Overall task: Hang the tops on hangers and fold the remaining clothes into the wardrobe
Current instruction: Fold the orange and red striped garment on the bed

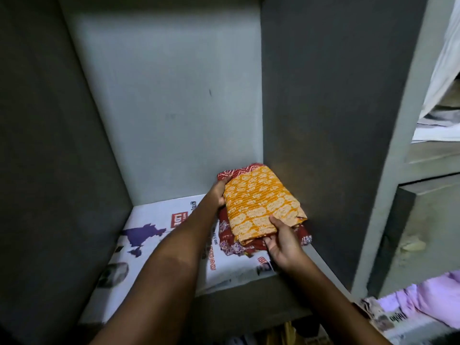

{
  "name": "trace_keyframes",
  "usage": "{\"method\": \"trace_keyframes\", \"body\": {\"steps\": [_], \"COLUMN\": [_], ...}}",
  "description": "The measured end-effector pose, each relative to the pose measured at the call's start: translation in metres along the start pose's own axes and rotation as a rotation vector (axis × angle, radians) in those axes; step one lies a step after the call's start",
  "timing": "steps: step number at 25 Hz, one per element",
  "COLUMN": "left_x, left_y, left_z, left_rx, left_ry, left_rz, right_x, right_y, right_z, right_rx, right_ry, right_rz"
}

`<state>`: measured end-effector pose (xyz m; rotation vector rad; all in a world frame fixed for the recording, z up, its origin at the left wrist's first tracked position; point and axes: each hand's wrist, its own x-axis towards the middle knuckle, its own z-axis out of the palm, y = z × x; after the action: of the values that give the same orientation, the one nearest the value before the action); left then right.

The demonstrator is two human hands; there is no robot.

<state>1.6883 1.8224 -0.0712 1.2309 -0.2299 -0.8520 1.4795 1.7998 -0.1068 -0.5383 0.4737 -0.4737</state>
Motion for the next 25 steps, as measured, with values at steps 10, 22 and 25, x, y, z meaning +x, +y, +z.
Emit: {"method": "trace_keyframes", "body": {"steps": [10, 22, 25], "left_x": [0.018, -0.035, -0.061], "left_y": [0.003, -0.053, -0.071], "left_z": [0.004, 0.053, 0.045], "left_rx": [0.579, 1.776, 1.695], "left_ry": [0.506, 0.236, 0.338], "left_rz": [0.337, 0.311, 0.293], "right_x": [-0.006, 0.01, 0.007], "right_y": [-0.005, -0.017, -0.007], "right_z": [-0.006, -0.012, -0.023], "right_rx": [-0.274, -2.188, -2.242], "right_ry": [0.132, 0.116, 0.217], "right_rz": [0.054, -0.667, -0.621]}}
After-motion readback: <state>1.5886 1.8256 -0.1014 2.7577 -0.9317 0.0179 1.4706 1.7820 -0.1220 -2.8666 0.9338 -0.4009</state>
